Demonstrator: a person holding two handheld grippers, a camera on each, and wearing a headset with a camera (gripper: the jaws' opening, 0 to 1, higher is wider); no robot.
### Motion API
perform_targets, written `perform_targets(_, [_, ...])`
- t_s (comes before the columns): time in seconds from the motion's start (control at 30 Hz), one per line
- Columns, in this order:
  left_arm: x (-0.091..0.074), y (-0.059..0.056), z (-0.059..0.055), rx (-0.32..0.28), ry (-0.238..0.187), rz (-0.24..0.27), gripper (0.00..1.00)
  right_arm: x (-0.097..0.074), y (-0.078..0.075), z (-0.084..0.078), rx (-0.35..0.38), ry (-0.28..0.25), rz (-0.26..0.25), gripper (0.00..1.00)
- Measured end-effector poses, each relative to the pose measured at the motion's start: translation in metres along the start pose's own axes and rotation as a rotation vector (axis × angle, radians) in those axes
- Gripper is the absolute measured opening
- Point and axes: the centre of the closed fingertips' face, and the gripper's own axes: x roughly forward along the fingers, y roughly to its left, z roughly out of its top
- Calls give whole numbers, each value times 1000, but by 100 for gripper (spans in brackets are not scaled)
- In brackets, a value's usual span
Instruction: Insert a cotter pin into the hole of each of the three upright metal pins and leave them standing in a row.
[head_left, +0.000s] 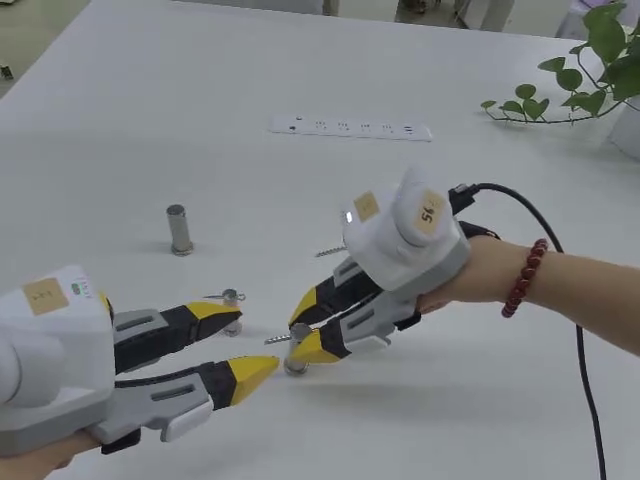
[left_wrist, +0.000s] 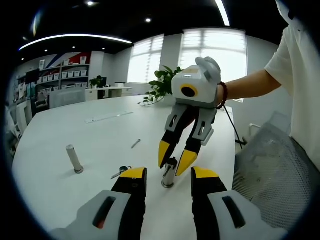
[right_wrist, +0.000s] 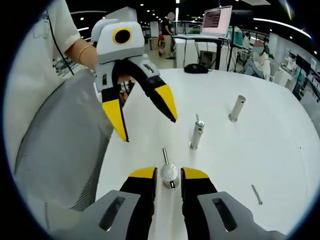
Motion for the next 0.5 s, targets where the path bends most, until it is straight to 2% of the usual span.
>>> perform_targets(0.13, [-3,1,0,-1,1,8,34,2,0,0,-16,-12,0,16])
perform_targets(0.5, [-9,5,-3,-14,5,31,32,2,-1,-1,-33,-22,-7,15])
